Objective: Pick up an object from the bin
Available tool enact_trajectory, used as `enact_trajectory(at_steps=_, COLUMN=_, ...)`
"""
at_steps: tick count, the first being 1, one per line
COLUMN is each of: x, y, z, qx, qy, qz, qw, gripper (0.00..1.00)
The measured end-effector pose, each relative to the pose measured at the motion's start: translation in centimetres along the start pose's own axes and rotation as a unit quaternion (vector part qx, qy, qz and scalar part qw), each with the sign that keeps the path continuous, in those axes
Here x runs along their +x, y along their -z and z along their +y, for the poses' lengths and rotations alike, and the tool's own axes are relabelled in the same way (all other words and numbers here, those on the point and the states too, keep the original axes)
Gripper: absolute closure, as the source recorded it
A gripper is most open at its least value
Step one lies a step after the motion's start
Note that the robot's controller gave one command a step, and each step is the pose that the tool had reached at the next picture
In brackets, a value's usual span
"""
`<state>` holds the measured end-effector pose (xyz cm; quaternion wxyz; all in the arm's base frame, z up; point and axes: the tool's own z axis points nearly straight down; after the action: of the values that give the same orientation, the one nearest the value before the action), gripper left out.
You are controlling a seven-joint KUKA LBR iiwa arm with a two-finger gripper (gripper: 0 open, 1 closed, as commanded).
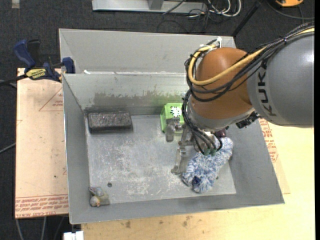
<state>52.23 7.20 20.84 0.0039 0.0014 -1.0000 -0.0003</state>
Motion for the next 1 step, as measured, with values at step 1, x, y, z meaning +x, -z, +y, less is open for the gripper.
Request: enact_trajectory(at_steps=1, x=-0.14, y=0.46, z=-0.04, qx=0.0, qy=-0.001, qz=-0.0039, qw=1.0, gripper=0.0)
